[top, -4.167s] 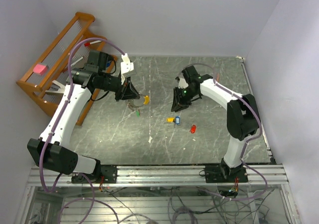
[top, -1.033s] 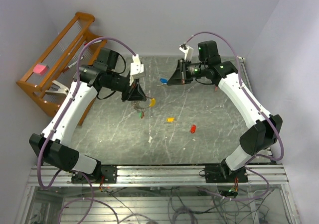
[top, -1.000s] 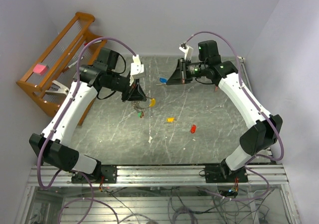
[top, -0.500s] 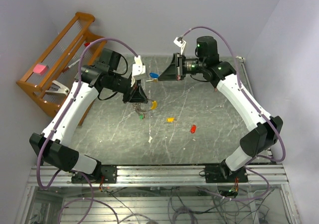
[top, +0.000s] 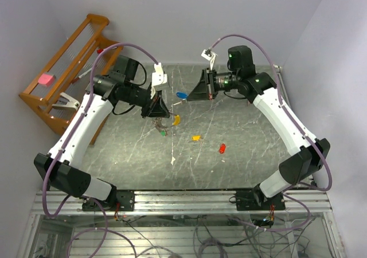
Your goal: Put the keys on the keyring
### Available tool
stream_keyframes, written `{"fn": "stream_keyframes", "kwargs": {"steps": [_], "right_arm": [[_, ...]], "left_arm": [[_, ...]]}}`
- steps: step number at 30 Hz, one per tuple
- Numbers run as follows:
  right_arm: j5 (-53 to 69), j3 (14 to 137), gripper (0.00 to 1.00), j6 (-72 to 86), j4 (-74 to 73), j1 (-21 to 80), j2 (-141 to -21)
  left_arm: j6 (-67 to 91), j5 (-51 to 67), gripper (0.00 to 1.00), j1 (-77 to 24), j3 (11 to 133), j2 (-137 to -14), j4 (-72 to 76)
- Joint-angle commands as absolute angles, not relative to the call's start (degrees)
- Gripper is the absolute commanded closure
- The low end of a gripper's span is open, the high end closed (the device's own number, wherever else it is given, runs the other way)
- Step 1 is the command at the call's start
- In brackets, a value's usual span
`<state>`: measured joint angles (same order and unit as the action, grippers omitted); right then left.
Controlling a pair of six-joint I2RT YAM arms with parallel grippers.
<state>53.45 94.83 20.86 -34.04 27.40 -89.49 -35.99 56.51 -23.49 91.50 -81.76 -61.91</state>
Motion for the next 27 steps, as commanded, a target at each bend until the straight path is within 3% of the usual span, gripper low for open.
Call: {"fn": "stream_keyframes", "kwargs": {"steps": [1,11,21,27], "right_arm": [[43.4,93.9,1.0,11.7,-50.2,25.0,-92.6],[21.0,87.7,1.0,14.1,-55.7,26.6,-106.4],[2.1,101.6,1.0,19.5,-60.5,33.0,-120.7],[4.8,109.8,1.0,21.5,-62.2,39.3,-126.5]], "left_arm": [[-38.9,54.9,0.93,-22.8,92.8,-79.6,-63.9],[-40.2,48.8,0.93,-17.3,92.9,-78.3,-65.3],[-39.1,49.3,0.93,-15.8,91.4,-78.0,-63.5],[-39.1,49.6,0.93,-15.6,91.4,-78.0,-63.3]]}}
